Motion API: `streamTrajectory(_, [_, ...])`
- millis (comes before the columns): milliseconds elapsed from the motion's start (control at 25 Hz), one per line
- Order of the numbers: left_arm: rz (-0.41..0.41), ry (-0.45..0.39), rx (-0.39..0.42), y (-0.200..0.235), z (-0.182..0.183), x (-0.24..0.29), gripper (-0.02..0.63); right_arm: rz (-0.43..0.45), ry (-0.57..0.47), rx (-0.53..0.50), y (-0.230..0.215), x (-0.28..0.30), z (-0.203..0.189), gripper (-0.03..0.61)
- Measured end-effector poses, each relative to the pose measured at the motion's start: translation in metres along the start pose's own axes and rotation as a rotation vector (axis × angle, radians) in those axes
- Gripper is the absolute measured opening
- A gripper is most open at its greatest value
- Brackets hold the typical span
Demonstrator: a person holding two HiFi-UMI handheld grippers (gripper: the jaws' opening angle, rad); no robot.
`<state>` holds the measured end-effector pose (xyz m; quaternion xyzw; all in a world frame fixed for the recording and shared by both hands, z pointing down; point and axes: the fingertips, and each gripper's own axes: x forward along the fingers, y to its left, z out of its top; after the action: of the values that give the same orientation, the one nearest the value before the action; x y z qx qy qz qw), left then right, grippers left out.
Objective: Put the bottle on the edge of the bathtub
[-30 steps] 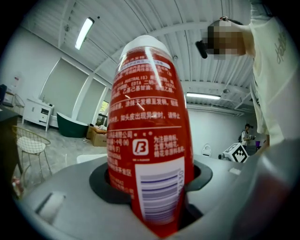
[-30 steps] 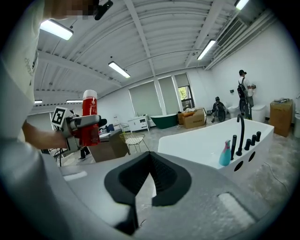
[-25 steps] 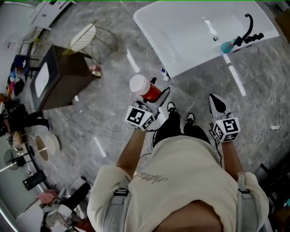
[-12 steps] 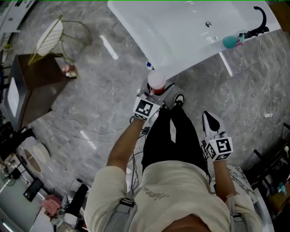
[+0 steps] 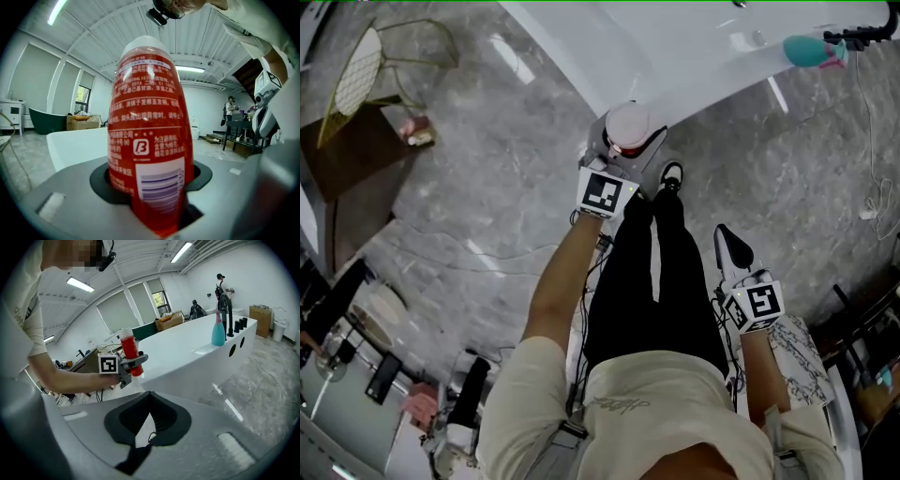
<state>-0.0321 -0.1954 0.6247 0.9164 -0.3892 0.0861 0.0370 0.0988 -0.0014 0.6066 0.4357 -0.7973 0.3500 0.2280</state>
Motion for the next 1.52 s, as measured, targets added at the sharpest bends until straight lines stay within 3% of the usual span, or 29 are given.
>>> streamTrajectory(360, [0.016,0.098,0.011,-0.006,-0.027,0.022,0.293,0.000,-0.012,0.037,-0.012,0.003,-0.006,0.002])
streamTrajectory(800, [0.036,0.095,-0.007,0.001,-0.035,0.044,0.296,-0.016,-0.022,0.059,-0.026,0.002,-0.010,0.002])
streamTrajectory(1120, [0.047,0.088,0.019,-0.004,-0.038,0.032,0.301,-0.020,-0.041,0.065,-0.025,0.003,-0.005,0.002])
streamTrajectory(1200, [0.053,0.066,0.053,-0.004,-0.033,0.031,0.308,-0.021,-0.049,0.060,-0.025,0.002,-0.004,0.002])
streamTrajectory(1320, [0.062,-0.034,0.099,-0.003,-0.021,0.021,0.298,-0.021,-0.049,0.046,-0.024,0.001,-0.005,0.002])
streamTrajectory(1440, [0.095,-0.110,-0.018,0.005,-0.019,0.016,0.296,-0.019,-0.044,0.042,-0.028,0.001,-0.007,0.002])
streamTrajectory(1520, [0.094,-0.096,-0.005,0.005,-0.021,0.016,0.301,-0.023,-0.038,0.039,-0.029,0.001,-0.011,0.002])
